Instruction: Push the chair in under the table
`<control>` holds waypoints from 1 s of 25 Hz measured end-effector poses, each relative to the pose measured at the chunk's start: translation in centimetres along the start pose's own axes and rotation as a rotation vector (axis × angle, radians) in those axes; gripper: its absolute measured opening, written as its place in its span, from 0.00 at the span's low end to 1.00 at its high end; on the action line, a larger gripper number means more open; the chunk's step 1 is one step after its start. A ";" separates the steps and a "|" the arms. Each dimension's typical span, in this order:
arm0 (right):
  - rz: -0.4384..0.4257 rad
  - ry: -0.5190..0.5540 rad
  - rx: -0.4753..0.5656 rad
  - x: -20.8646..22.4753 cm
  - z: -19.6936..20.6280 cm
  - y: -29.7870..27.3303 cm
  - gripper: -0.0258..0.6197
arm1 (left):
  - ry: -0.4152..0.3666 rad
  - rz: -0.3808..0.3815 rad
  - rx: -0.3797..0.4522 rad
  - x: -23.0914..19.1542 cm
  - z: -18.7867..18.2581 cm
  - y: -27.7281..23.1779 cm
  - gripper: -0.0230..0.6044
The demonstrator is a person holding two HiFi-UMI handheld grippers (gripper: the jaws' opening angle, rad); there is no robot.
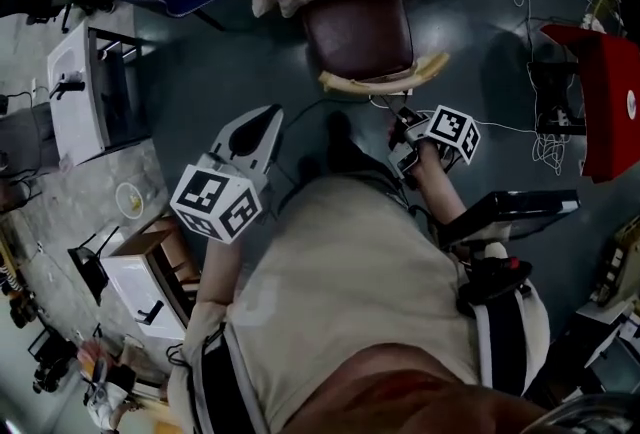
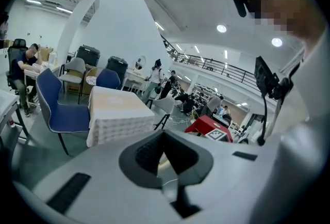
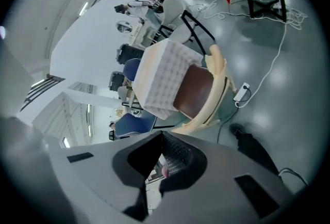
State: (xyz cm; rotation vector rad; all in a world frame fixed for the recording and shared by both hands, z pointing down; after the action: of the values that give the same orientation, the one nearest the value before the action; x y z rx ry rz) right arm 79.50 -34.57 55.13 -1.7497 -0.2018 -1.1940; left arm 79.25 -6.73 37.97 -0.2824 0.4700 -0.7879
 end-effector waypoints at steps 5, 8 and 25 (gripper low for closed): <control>0.055 -0.110 -0.034 3.5 -2.7 -0.6 0.06 | -0.045 -0.006 -0.044 1.1 -1.8 -3.3 0.05; 0.069 -0.124 -0.051 4.2 -3.9 -1.4 0.06 | -0.073 -0.022 -0.064 1.1 -2.6 -4.6 0.05; 0.171 -0.212 -0.109 7.7 -6.0 -5.9 0.37 | -0.165 -0.018 -0.162 -2.2 -3.5 -8.9 0.05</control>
State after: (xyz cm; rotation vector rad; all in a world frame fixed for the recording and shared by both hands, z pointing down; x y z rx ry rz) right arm 76.09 -38.98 65.12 -1.9478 -0.1110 -0.9113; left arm 70.72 -11.40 39.28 -0.4990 0.3764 -0.7380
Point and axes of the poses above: the fingertips, and each gripper's own axes: y backward along the fingers, x to its right, z out of its underside, the point moved 5 cm from there along y, backward along the fingers, and after that the axes turned 7 degrees about -y, right-handed, at the moved point
